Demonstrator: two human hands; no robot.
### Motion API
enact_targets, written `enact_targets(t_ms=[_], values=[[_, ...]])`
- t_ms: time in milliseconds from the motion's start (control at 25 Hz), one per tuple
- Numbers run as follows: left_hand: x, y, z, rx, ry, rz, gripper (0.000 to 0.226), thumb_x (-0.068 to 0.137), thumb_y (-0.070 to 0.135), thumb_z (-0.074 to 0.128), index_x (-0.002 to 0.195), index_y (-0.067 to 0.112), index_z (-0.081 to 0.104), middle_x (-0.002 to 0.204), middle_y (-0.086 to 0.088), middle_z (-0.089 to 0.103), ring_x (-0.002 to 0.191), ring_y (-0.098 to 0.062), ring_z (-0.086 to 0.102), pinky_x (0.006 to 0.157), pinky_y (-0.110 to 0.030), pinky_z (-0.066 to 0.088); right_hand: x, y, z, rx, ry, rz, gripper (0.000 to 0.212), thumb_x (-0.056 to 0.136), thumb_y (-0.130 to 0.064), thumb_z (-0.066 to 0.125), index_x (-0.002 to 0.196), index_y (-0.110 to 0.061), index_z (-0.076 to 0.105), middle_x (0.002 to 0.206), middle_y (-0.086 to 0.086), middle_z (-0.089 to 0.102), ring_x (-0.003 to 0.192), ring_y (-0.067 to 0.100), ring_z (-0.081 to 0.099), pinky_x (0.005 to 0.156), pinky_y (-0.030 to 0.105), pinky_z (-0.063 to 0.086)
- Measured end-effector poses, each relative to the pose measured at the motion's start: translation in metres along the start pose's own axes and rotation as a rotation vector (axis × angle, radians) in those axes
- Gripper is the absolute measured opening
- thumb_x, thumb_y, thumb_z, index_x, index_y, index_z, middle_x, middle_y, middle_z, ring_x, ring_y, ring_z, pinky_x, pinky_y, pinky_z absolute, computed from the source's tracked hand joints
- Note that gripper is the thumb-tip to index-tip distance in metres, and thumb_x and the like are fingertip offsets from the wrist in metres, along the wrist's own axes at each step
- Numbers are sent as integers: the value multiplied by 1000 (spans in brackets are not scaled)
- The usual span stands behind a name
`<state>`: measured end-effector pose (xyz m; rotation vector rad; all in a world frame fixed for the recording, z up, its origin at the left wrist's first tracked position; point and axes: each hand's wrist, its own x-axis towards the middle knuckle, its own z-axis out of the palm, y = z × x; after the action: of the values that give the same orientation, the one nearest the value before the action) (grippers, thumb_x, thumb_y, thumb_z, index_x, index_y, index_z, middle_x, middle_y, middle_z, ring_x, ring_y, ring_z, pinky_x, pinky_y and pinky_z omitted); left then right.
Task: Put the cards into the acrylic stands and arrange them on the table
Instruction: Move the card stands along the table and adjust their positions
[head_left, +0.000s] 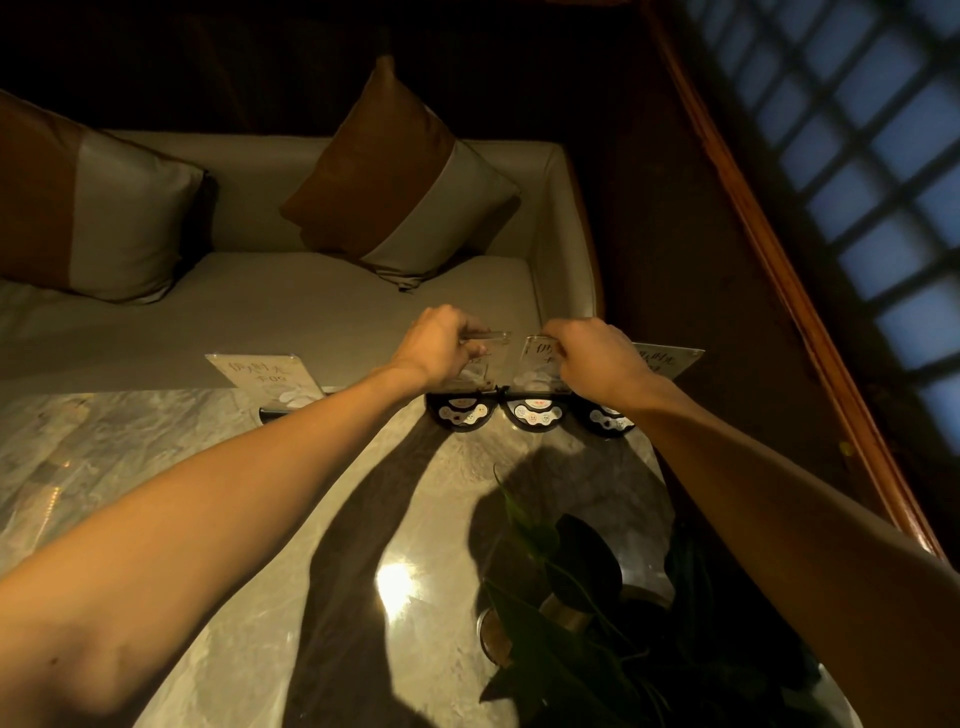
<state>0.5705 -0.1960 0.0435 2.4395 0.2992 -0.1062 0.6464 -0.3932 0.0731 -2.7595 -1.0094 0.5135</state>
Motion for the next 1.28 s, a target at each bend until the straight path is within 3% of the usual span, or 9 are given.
enact_targets(t_ms=[200, 320, 480, 680, 840, 1040, 1280], values=[[2, 1, -3, 65, -45, 37, 27, 92, 17, 69, 119, 16, 72, 113, -6, 75, 109, -23, 67, 94, -34, 52, 2, 1, 1, -1, -9, -2, 29, 96, -3, 55, 123, -12, 61, 111, 8, 68, 89, 18, 60, 79, 32, 51], [1, 1, -5, 112, -75, 44, 36, 91, 14, 69, 127, 17, 67, 123, -6, 71, 114, -24, 65, 98, -38, 51, 2, 3, 2, -8, -14, 3, 23, 98, -12, 58, 121, -12, 60, 106, 8, 68, 88, 20, 64, 76, 33, 52], [-4, 2, -11, 155, -122, 38, 56, 87, 18, 74, 140, 21, 55, 136, -6, 64, 122, -25, 61, 102, -42, 49, -1, -5, -4, -55, 91, -36, 34, 96, -17, 62, 128, -10, 57, 108, 10, 67, 101, 27, 65, 91, 39, 52], [-21, -19, -53, 141, -37, 6, 75, 77, 28, 83, 144, 22, 50, 144, -6, 56, 132, -26, 52, 106, -43, 45, 8, -56, -21, -42, 90, -157, 56, 94, -27, 66, 144, -11, 47, 140, 14, 55, 128, 32, 53, 103, 45, 47], [-44, -58, -100, 221, -66, -46, 82, 72, 38, 85, 144, 26, 49, 147, -3, 53, 135, -25, 48, 110, -43, 42, 20, -95, -9, -85, 78, -204, 48, 94, -25, 64, 137, -9, 53, 135, 16, 58, 124, 36, 55, 100, 48, 48], [-78, -106, -129, 328, -192, -163, 77, 74, 33, 84, 142, 26, 49, 145, -2, 52, 129, -26, 53, 106, -50, 44, 26, -116, 9, -126, 34, -162, 24, 94, -18, 55, 116, -9, 60, 116, 16, 64, 106, 39, 63, 79, 43, 50], [-94, -131, -124, 395, -123, -160, 47, 84, 12, 74, 129, 22, 63, 124, -4, 68, 114, -25, 63, 90, -41, 55, 30, -121, 16, -175, 7, -72, 28, 91, -9, 52, 116, -12, 64, 111, 19, 70, 101, 41, 67, 80, 44, 53]])
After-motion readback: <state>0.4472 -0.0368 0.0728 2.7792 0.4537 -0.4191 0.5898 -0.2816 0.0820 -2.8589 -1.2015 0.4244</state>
